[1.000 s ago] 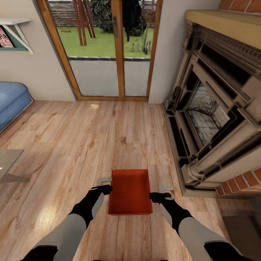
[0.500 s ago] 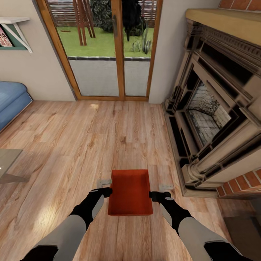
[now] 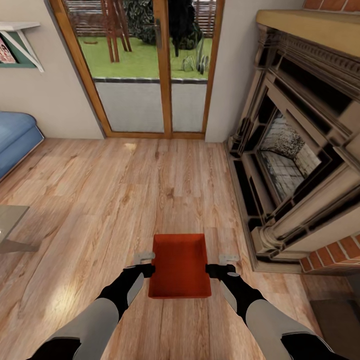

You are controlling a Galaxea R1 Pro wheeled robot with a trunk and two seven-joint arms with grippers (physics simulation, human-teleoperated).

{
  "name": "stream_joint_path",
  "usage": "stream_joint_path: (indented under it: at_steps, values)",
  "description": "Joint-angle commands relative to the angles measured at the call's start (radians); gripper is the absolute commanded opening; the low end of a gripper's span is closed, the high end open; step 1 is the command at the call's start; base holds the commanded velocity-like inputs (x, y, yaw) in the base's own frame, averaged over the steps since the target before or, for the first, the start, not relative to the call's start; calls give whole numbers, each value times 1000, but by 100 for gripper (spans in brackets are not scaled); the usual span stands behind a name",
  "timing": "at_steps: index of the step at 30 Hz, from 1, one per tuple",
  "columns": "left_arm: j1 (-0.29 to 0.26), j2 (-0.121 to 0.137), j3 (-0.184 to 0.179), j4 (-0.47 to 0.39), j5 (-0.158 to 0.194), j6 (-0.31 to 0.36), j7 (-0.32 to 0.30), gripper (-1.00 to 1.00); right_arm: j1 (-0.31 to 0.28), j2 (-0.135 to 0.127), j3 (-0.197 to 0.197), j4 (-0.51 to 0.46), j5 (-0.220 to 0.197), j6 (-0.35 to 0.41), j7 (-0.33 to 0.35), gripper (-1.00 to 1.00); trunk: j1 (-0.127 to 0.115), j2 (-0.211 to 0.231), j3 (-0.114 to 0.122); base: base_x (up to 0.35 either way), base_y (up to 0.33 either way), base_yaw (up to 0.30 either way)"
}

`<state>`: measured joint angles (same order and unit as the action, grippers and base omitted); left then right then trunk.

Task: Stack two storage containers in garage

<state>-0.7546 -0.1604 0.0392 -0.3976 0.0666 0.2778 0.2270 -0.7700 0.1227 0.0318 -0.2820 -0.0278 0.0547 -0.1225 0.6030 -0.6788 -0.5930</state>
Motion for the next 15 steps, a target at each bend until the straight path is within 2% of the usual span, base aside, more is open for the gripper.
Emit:
stream_joint_path:
  at_steps: [1, 15]
  values:
    - [0, -1, 4, -2, 7, 4, 3, 100, 0, 0, 4, -2, -3, 6, -5, 100, 4, -8, -4, 0, 0, 0]
    - [0, -1, 4, -9, 7, 4, 3, 100, 0, -1, 4, -2, -6, 14, -8, 100, 58, -106, -48, 0, 0, 0]
